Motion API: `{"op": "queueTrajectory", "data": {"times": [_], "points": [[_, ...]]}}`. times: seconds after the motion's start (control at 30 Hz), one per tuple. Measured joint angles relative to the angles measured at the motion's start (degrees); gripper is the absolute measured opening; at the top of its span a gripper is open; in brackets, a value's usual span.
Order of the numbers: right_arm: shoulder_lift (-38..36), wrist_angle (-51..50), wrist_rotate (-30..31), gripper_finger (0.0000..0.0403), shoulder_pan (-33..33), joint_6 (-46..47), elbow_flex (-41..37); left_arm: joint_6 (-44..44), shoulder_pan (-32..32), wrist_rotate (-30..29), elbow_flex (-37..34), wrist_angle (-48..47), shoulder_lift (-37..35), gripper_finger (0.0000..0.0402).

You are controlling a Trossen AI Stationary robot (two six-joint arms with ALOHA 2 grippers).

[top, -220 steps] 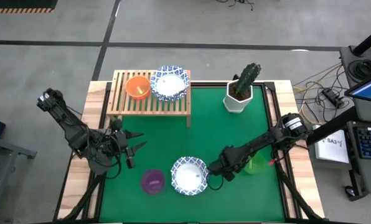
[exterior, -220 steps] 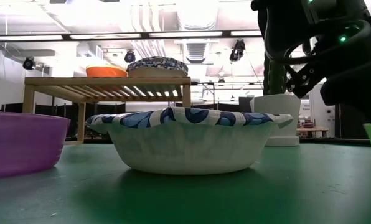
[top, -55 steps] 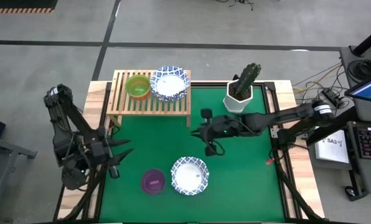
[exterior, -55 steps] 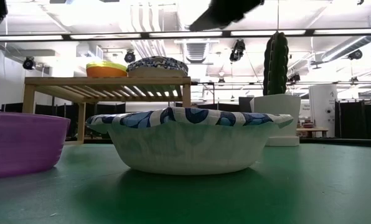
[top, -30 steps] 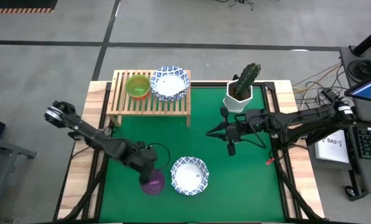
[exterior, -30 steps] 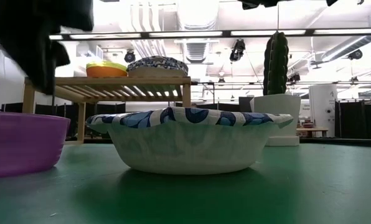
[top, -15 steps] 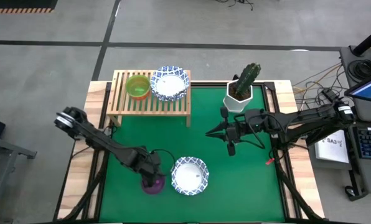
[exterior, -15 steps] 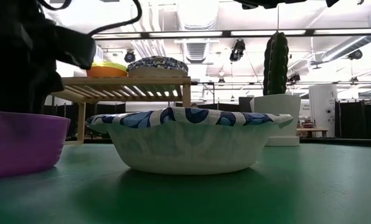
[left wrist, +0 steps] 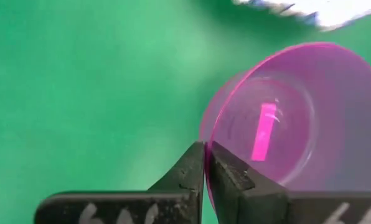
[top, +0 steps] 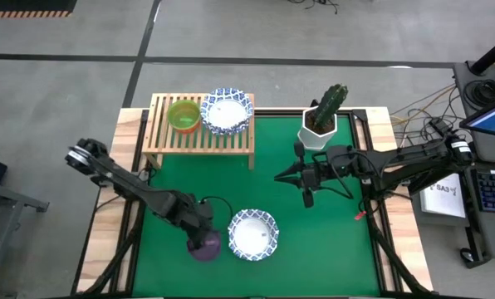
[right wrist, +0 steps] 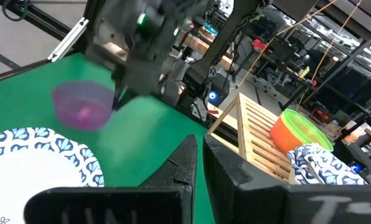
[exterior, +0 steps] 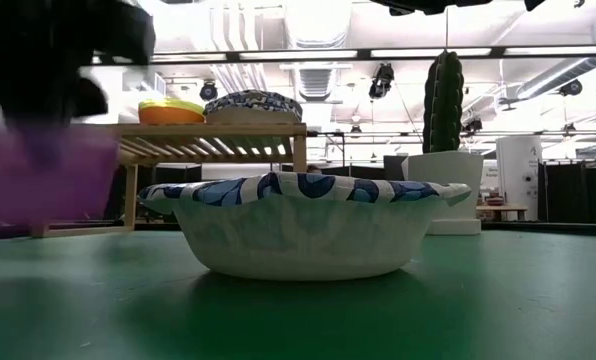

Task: Place and stack plates onto a shelf
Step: Stack the purple bowl on top of the green bowl on the shelf

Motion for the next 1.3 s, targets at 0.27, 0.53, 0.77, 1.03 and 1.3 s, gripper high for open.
{"op": "queueTrajectory", "data": {"times": [0.27,0.53,0.77,1.03,1.3], "points": [[0.0,-1.5,0.1,0.0018,-1.9,0.7,0.0,3.6,6.5,1.0,9.5,-15.1,-13.2,0.0],[0.0,-2.8,0.1,0.0018,-4.0,1.3,0.0,6.7,23.6,-10.3,24.7,-35.5,-19.0,0.0],[0.0,-3.4,0.1,0.0018,-4.9,1.7,0.0,19.9,47.0,-13.8,39.2,-40.8,-19.1,0.0],[0.0,-3.5,0.0,0.0018,-4.9,1.6,0.0,37.1,73.8,-2.7,45.0,-40.7,-13.7,0.0],[0.0,-4.4,0.0,0.0018,-5.0,1.5,0.0,45.2,81.9,1.2,44.8,-41.6,-7.6,0.0]]}}
